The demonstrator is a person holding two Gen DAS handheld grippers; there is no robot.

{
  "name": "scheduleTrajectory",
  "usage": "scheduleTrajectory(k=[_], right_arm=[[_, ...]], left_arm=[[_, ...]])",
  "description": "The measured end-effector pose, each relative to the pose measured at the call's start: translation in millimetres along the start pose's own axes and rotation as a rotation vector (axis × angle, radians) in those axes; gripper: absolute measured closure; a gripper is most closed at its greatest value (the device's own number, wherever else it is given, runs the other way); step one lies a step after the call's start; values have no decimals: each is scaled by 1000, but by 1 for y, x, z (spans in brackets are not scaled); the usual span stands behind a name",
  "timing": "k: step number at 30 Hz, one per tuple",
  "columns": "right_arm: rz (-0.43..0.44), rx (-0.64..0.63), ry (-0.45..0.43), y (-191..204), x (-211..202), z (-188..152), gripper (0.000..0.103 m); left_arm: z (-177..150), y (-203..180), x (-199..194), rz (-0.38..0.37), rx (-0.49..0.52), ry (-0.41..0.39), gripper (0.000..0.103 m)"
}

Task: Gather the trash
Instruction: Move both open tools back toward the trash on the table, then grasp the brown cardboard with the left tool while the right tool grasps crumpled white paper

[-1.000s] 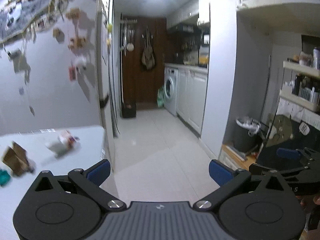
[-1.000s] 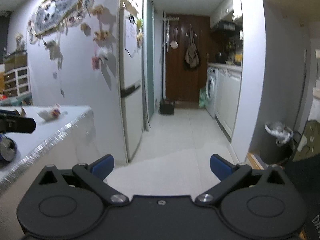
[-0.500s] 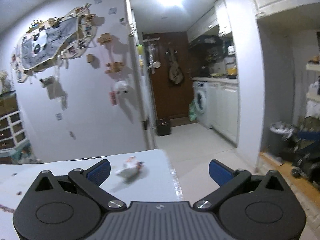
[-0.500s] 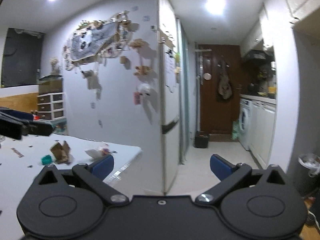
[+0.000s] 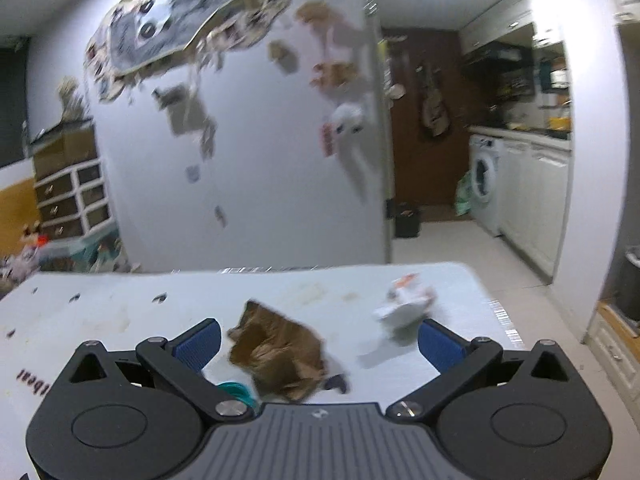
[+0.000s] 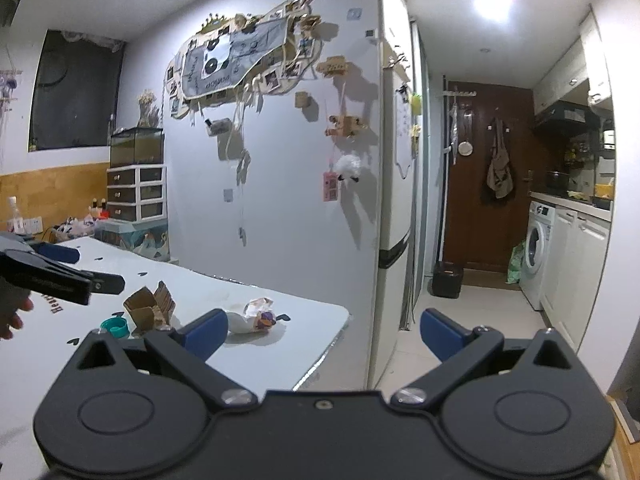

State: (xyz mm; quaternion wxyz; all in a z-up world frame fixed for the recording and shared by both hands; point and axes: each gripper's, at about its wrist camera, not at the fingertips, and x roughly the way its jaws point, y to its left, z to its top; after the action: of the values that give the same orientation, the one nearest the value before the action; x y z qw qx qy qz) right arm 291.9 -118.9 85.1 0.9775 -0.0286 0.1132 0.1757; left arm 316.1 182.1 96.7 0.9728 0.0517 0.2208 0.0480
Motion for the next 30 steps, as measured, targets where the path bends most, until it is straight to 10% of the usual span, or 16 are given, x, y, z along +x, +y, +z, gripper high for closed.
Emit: scheduleTrajectory(k=[16,23,30], right_arm=[[-4,-131,79,25,89,14,0],[15,-38,145,38,133,27,0],[47,88,247,54,177,39,0]], left_arm=[[10,17,130,27,-80,124,0],[-5,16,141,155,34,157,0],[-11,37,139,113,-35,179,0]])
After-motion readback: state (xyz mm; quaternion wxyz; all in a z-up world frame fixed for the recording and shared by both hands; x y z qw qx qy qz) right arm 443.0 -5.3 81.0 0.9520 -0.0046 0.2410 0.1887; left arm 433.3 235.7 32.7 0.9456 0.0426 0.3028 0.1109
